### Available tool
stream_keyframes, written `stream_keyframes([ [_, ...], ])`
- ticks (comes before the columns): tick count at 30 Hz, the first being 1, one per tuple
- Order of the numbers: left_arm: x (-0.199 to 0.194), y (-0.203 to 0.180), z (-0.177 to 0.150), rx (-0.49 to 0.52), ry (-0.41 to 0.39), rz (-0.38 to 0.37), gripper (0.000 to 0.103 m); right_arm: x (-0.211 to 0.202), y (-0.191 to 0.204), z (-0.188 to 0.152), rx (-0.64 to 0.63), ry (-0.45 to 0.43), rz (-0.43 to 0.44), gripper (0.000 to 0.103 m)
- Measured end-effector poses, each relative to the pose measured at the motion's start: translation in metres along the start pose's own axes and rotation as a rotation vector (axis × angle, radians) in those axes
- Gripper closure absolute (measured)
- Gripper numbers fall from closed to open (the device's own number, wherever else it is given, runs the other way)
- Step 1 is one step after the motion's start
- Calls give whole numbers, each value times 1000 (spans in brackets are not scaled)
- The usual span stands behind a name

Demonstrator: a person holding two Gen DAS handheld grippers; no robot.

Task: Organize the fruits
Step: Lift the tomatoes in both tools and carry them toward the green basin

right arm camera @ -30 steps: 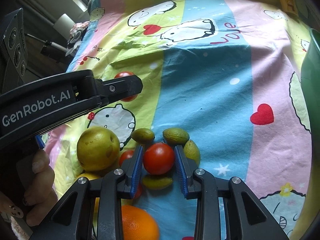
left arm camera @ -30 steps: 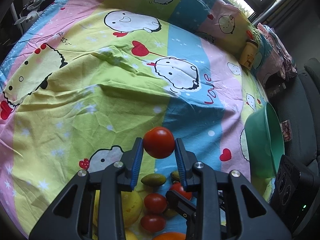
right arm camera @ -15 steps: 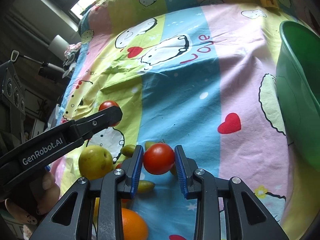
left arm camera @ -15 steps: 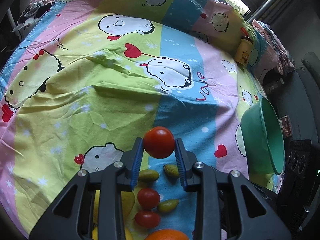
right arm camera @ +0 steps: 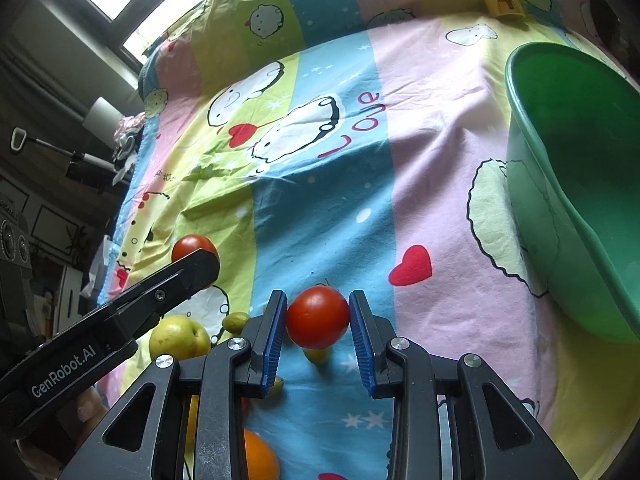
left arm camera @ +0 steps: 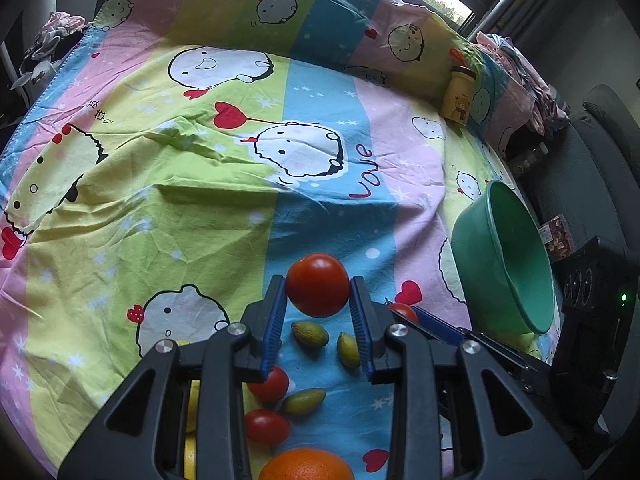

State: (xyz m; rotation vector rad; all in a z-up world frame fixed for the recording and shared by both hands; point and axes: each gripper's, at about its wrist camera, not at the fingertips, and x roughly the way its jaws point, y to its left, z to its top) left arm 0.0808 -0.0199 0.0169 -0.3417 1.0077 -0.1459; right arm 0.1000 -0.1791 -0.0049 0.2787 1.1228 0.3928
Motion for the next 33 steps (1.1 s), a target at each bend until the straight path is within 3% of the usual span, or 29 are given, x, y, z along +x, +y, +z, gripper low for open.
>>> stream_keyframes([
  [9,-3,-14,-5,45,-16,3,71,-15,-8,3,19,-47,3,70],
  [22,-13,-32,-8,82,-34,-65,71,-28,-19,7,48,-85,6,70],
  [33,-23,-43,-9,109,-69,-74,71,-43,-28,8,62,-125,15,70],
])
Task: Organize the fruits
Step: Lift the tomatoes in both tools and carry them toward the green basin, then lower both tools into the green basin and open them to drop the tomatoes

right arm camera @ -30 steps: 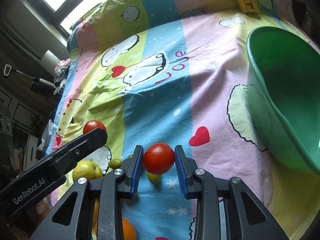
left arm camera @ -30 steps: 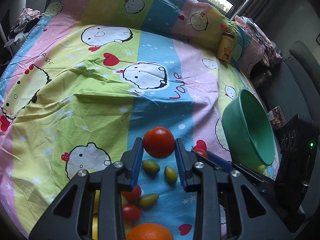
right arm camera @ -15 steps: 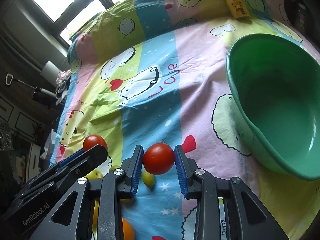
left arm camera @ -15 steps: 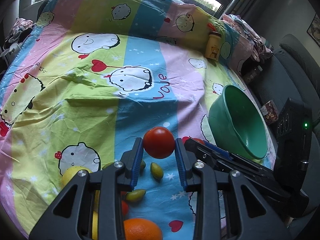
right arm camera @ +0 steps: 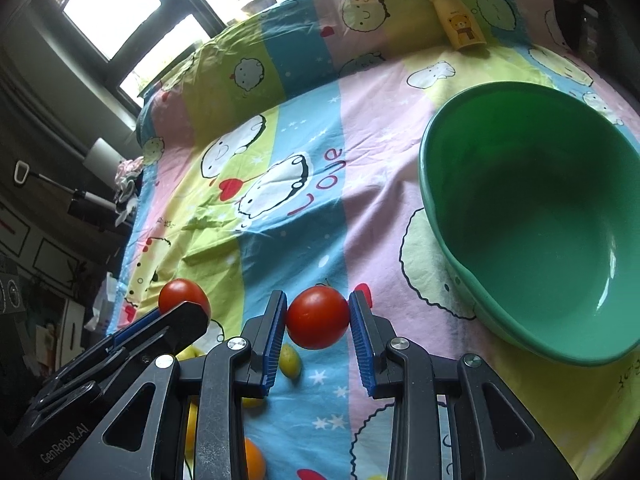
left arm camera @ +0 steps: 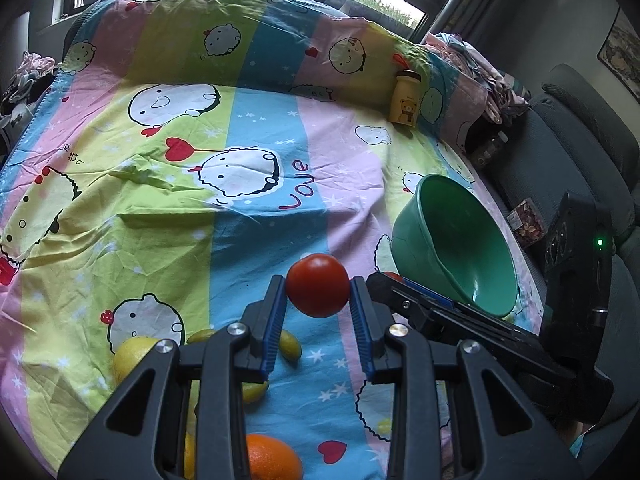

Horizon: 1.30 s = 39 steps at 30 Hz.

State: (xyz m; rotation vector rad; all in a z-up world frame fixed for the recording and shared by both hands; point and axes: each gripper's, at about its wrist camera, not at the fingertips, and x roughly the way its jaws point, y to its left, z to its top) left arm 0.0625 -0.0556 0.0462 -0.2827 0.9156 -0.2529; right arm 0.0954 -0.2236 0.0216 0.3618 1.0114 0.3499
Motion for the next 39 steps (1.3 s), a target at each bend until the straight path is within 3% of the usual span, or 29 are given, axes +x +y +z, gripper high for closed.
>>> stream_keyframes([
  [20,-8,-30,3,55,-39,-24,71,-34,-35,11,80,-95,24,70],
  [30,2,-69,9,122,-44,-82,71,-64,-73,19,182,-189,31,70],
  [39,28,-104,14,152,-10,-140,71,-77,-110,22,273,-232,-25,70],
])
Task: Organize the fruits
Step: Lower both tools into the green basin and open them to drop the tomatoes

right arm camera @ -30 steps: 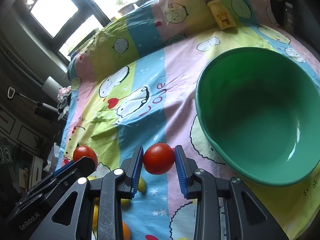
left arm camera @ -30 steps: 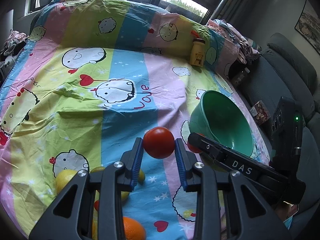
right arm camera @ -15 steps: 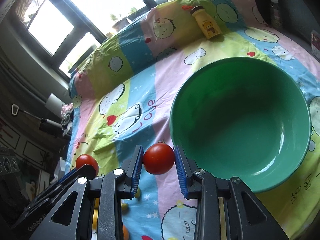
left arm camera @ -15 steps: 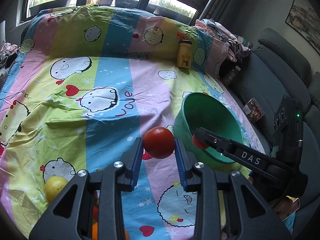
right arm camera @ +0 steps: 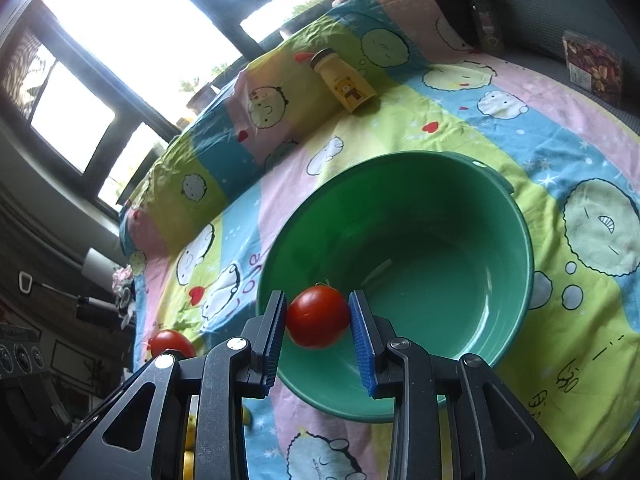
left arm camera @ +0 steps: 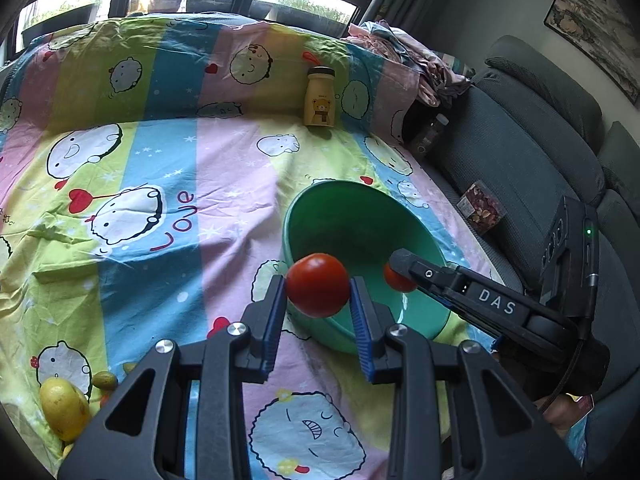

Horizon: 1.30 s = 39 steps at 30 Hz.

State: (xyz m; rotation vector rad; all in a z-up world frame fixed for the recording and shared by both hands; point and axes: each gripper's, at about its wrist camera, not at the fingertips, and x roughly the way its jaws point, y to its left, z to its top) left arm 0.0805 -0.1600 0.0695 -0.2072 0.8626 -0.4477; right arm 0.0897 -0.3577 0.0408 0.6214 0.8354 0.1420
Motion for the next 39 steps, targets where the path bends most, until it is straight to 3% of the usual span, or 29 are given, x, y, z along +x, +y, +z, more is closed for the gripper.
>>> stream_keyframes([
  [15,44,-32,6,30,62,-51,71,-6,-37,12,84,-34,-105,70],
  [25,60,-45,4,40,90,-95,71,-9,-46,15,100,-37,-125,70],
  [35,75,-53,-1,43,127,-90,71,-6,-49,15,111,-25,-149,69],
  [37,73,-52,-3,35,120,-94,70,-8,-47,15,104,-25,-149,69],
  [39,67,-52,-3,30,109,-101,59,-11,-44,15,91,-37,-146,69],
])
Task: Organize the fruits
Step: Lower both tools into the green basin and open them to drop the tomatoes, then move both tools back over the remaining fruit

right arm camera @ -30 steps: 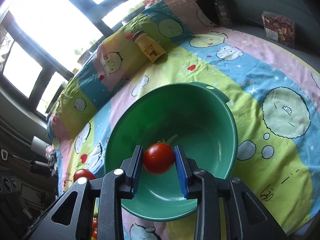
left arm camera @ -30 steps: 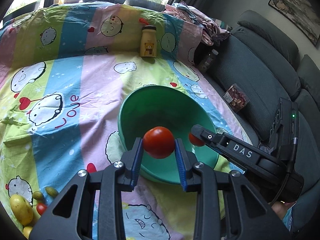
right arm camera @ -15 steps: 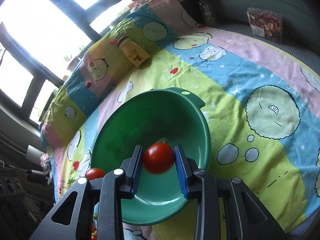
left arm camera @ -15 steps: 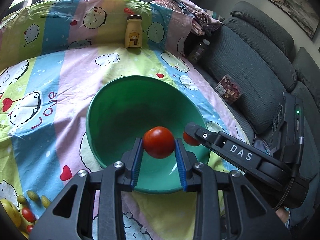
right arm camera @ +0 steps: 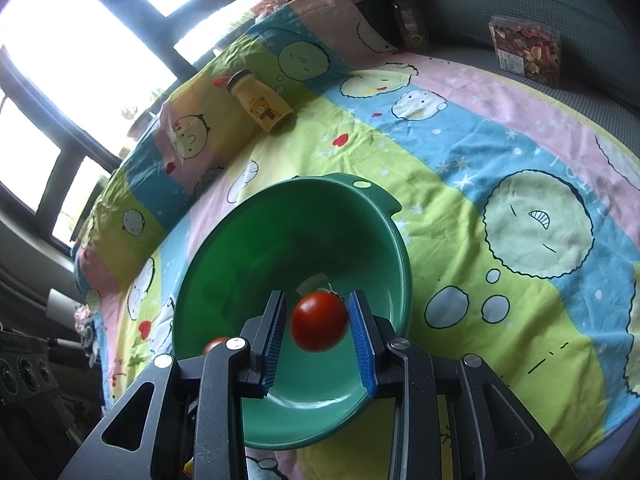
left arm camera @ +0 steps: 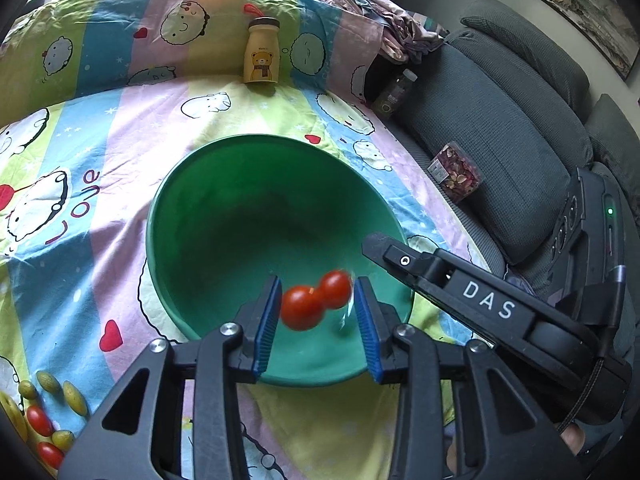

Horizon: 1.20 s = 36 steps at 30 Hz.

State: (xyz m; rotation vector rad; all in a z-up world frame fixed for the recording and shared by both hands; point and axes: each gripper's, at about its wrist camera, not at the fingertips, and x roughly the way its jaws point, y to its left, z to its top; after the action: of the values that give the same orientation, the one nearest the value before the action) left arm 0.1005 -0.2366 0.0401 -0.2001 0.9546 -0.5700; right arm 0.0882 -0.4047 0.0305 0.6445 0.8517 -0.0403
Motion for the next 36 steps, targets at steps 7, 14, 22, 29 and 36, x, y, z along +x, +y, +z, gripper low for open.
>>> stream_keyframes([
  [7,-37,4,-8,4,-54,41,47,-12,13,-4,-45,-22,10,49],
  [14,-96,43,-30,-37,-103,148,42,-27,37,-15,-136,-46,21,48],
  [22,-126,116,-73,-158,-53,270,42,-34,81,-43,-272,-21,82,46],
  [29,-134,159,-86,-275,-30,312,43,-5,123,-78,-390,187,296,46],
  [36,-121,174,-88,-308,18,319,46,26,153,-113,-480,306,301,46],
])
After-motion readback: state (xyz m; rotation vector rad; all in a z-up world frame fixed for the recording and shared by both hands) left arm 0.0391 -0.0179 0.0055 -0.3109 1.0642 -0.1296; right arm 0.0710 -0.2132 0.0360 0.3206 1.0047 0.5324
